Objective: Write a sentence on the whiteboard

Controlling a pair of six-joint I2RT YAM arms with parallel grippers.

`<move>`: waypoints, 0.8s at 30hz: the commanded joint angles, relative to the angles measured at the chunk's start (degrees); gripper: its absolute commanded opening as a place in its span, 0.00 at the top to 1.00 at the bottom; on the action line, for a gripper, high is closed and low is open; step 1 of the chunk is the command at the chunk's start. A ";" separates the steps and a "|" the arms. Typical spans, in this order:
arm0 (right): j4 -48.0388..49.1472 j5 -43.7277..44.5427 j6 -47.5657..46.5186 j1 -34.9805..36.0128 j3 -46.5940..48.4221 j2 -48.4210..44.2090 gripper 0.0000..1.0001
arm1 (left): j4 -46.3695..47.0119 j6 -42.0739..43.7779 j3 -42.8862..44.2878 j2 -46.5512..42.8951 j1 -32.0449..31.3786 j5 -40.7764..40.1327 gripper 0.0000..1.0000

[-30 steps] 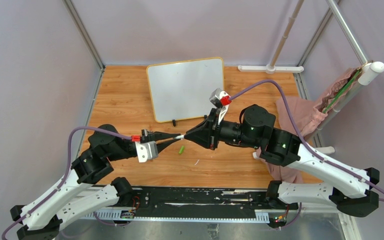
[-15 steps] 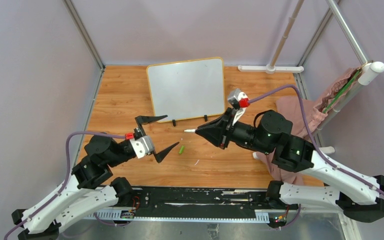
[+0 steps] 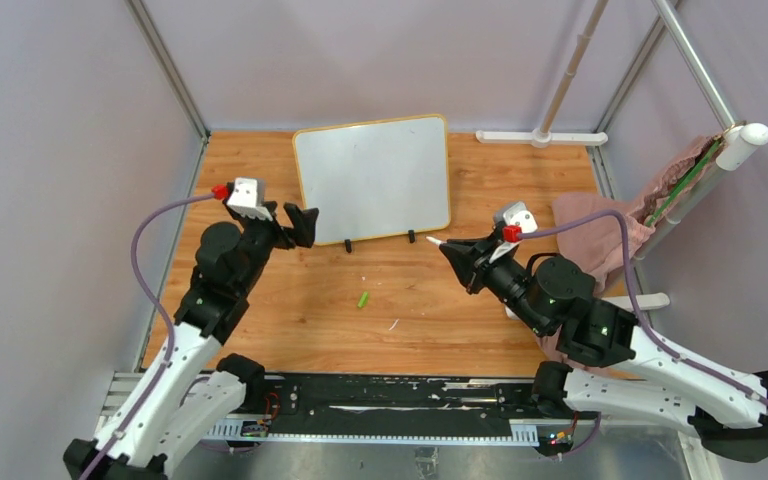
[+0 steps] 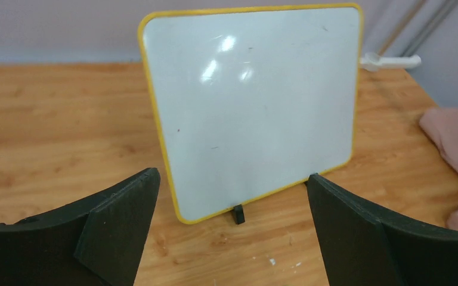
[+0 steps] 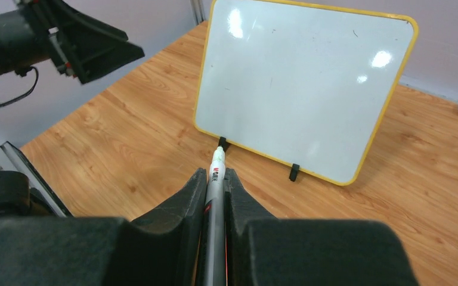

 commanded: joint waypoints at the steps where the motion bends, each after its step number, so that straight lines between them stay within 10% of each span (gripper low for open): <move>1: 0.88 1.90 -2.37 -0.37 -1.88 -1.98 1.00 | 7.79 -23.55 -0.92 5.55 9.27 10.17 0.00; 8: 0.42 -1.52 -2.40 -0.37 -3.34 -4.43 1.00 | 44.18 -53.49 -12.82 19.58 26.58 23.91 0.00; 24: 1.81 -4.42 -4.98 -0.37 -4.68 -7.20 1.00 | 79.35 -53.55 -8.58 53.35 34.26 34.10 0.03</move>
